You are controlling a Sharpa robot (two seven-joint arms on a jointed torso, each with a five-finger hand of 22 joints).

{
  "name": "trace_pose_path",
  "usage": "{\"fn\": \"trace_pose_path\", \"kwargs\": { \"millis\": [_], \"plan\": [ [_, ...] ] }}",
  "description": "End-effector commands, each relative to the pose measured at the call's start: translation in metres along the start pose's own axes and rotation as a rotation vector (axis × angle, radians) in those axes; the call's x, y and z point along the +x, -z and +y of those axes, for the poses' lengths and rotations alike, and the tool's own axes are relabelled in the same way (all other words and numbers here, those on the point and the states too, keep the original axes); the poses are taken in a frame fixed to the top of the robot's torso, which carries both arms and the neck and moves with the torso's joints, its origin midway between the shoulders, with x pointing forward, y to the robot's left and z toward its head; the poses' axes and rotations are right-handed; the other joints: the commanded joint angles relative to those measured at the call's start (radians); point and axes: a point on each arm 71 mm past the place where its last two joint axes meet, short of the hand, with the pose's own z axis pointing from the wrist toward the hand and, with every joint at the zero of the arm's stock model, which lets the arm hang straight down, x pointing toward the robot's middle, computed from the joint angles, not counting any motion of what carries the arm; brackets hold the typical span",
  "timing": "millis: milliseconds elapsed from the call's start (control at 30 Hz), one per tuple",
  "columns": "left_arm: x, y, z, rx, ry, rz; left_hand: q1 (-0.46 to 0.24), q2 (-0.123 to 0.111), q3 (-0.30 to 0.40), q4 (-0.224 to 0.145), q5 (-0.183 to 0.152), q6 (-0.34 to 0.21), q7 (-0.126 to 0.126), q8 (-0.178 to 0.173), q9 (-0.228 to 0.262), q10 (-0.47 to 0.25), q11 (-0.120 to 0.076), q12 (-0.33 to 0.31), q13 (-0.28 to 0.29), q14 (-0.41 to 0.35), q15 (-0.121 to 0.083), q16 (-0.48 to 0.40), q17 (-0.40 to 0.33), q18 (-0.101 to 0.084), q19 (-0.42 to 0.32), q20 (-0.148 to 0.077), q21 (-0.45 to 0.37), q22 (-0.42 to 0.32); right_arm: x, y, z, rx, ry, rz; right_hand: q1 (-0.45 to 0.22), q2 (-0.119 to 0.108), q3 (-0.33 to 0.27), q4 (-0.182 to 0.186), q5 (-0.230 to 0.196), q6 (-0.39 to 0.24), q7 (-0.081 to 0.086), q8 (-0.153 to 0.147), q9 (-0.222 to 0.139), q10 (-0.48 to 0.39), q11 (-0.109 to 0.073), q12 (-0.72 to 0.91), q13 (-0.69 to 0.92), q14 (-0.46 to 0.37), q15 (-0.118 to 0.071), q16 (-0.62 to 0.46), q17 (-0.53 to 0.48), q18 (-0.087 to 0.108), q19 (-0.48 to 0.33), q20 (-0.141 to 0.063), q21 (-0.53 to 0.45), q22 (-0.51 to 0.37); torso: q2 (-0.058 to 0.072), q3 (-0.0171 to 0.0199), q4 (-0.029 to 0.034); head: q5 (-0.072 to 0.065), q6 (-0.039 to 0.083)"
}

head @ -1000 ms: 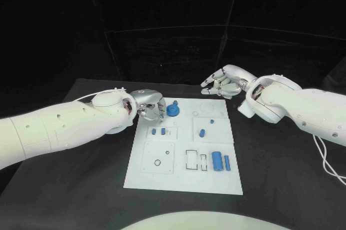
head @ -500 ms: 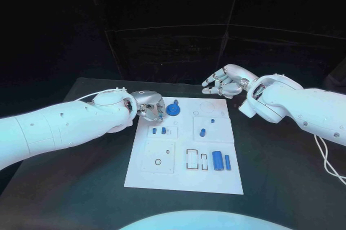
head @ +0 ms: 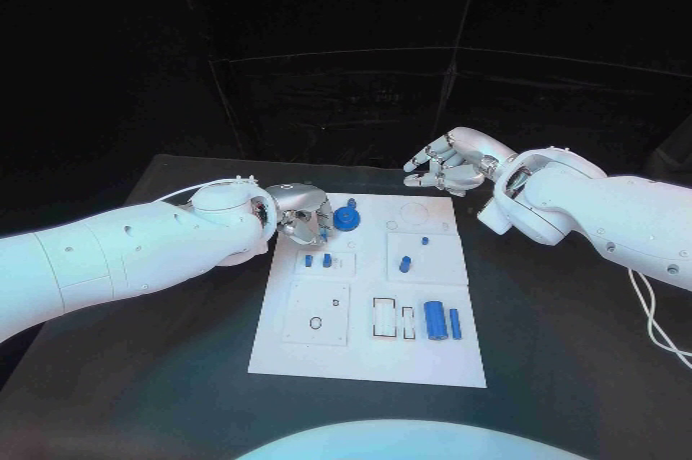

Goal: Assemble the parts on the task board

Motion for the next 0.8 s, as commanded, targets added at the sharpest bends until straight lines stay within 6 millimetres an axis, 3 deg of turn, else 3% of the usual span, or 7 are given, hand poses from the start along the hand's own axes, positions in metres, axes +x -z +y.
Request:
{"fn": "trace_pose_path", "kwargs": {
  "millis": [33,600,800],
  "plan": [
    [0.001,-0.0006,-0.0007,-0.002,0.007,0.017,-0.008,-0.006,0.003,0.003,0.001,0.006,-0.001,-0.008,-0.001,0.01,0.001,-0.004,-0.002,0.021,0.004,0.001,-0.002,-0.009,0.001,0.001,0.004,0.001,-0.0008,-0.0005,0.0022,-0.012,0.002,-0.008,0.0,0.012,-0.001,0.006,0.006,-0.004,0.0,0.003,-0.001,-0.003,-0.002,0.002,-0.001,0.015,-0.007,-0.004,0.0,0.009,-0.005,0.002,-0.003,-0.001,0.0,-0.0005,0.0004,0.0,0.0],
    [0.0043,-0.0041,-0.0003,-0.04,0.004,0.054,-0.036,-0.034,-0.012,0.013,0.001,-0.008,0.006,-0.035,-0.007,-0.014,0.012,-0.04,-0.017,0.013,0.012,-0.009,-0.023,-0.007,-0.011,0.007,-0.011,-0.01,-0.0009,-0.0004,0.0022,-0.012,0.002,-0.01,0.0,0.012,-0.001,0.006,0.006,-0.004,0.0,0.003,-0.001,-0.003,-0.002,0.002,-0.001,0.015,-0.007,-0.004,0.0,0.009,-0.005,0.002,-0.003,-0.001,0.0,-0.0003,0.0001,-0.003,-0.002],
    [0.004,-0.0046,-0.0003,-0.038,0.004,0.047,-0.044,-0.049,-0.021,0.017,0.001,-0.046,0.015,-0.067,-0.011,-0.059,0.025,-0.074,-0.022,0.008,0.022,-0.016,-0.038,-0.003,-0.022,0.015,-0.034,-0.028,-0.0011,-0.0003,0.002,-0.012,0.002,-0.01,0.0,0.012,-0.001,0.006,0.006,-0.004,0.0,0.003,-0.001,-0.003,-0.002,0.002,-0.001,0.015,-0.007,-0.004,0.0,0.009,-0.005,0.002,-0.003,-0.001,0.0,-0.0004,0.0009,-0.004,-0.003]
  ]
}}
